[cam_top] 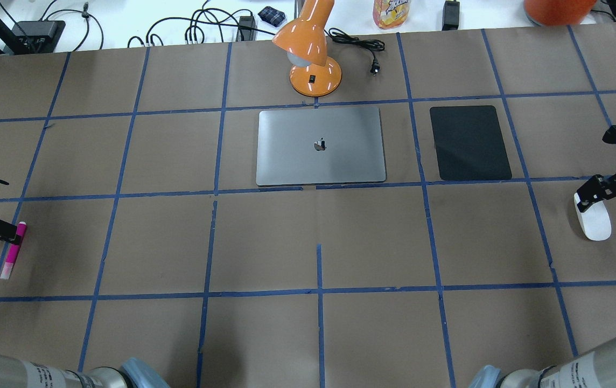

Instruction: Place pen and mouse around notebook

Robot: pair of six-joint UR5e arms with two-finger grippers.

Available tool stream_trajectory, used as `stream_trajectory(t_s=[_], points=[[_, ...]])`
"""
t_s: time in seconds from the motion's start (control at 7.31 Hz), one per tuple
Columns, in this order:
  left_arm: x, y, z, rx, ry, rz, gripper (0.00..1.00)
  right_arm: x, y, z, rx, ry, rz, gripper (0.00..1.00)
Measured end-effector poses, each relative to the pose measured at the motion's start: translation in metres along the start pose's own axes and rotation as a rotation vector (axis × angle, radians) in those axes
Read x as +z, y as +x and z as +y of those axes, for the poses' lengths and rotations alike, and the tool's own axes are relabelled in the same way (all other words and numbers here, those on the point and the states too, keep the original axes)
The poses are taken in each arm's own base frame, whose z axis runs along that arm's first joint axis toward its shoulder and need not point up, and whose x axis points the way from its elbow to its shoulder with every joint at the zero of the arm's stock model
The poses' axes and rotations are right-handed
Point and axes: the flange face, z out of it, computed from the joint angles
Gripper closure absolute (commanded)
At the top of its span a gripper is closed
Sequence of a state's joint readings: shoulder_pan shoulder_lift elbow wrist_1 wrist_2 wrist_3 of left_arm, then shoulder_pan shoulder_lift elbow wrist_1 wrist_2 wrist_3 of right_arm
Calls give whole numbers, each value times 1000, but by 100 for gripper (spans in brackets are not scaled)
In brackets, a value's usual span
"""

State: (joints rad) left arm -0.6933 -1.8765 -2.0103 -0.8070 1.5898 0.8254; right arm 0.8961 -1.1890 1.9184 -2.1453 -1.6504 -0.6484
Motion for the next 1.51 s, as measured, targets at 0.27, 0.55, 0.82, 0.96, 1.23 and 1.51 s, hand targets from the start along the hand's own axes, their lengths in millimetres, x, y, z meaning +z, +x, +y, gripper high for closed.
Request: stream_trajectory(t_s=[0.27, 0.55, 0.82, 0.96, 1.23, 1.51], points=[[16, -2, -2, 14, -12, 14, 14, 9, 0, -2, 0, -8, -14, 23], [26, -4, -4, 28, -11, 12, 45, 13, -1, -4, -4, -13, -16, 57], [32, -6, -4, 30, -12, 15, 74, 9, -3, -5, -8, -13, -6, 74], [33, -7, -4, 27, -11, 16, 93, 6, -3, -5, -8, -9, -4, 74], [30, -9, -2, 19, -19, 5, 100, -19, -13, -16, -23, 29, 20, 73], [17, -12, 0, 15, -43, -31, 100, -55, -65, -55, -64, 74, 56, 73]])
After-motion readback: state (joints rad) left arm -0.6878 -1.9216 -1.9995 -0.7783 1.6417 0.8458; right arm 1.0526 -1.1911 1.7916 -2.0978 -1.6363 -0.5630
